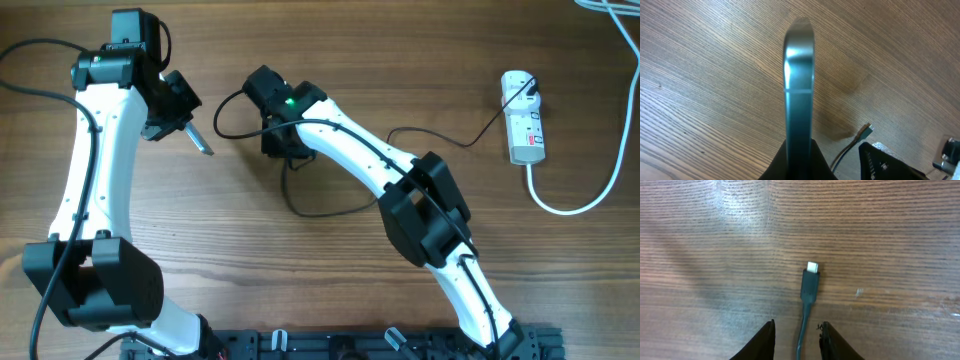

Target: Plug charger to phone and switch on socket

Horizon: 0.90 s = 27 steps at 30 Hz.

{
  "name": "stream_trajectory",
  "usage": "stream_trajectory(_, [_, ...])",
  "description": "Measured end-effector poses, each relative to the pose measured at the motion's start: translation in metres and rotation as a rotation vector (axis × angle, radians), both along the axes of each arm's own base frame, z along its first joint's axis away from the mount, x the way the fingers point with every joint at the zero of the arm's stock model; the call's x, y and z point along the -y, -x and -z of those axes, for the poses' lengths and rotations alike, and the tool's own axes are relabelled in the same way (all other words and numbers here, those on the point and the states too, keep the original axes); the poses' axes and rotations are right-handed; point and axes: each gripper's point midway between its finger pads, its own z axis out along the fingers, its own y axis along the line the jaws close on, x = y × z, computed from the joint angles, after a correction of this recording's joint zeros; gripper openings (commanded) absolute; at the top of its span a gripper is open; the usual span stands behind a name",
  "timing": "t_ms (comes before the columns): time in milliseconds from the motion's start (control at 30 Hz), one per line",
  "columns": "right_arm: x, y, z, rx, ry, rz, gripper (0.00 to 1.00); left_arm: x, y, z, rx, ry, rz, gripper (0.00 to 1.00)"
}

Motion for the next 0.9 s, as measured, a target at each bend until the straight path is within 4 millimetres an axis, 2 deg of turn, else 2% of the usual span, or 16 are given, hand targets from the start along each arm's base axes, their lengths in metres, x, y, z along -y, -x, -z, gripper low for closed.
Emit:
stream_trajectory(233, [0.004, 0.003, 0.028, -0.035, 0.039, 0.001, 0.28, 0.000, 0.000, 0.000, 0.000, 0.000, 0.000, 0.04])
stream_trajectory(433, [0.001, -0.001, 0.027, -0.021, 0.029, 0.002, 0.21, 0.000, 0.000, 0.000, 0.000, 0.000, 0.000, 0.04])
stream_trajectory(733, [0.000, 0.000, 0.030, -0.015, 0.046, 0.001, 0.21, 0.000, 0.000, 0.000, 0.000, 0.000, 0.000, 0.04])
stream_trajectory(900, [0.003, 0.000, 0.031, -0.014, 0.061, 0.003, 0.16, 0.000, 0.000, 0.000, 0.000, 0.000, 0.000, 0.04])
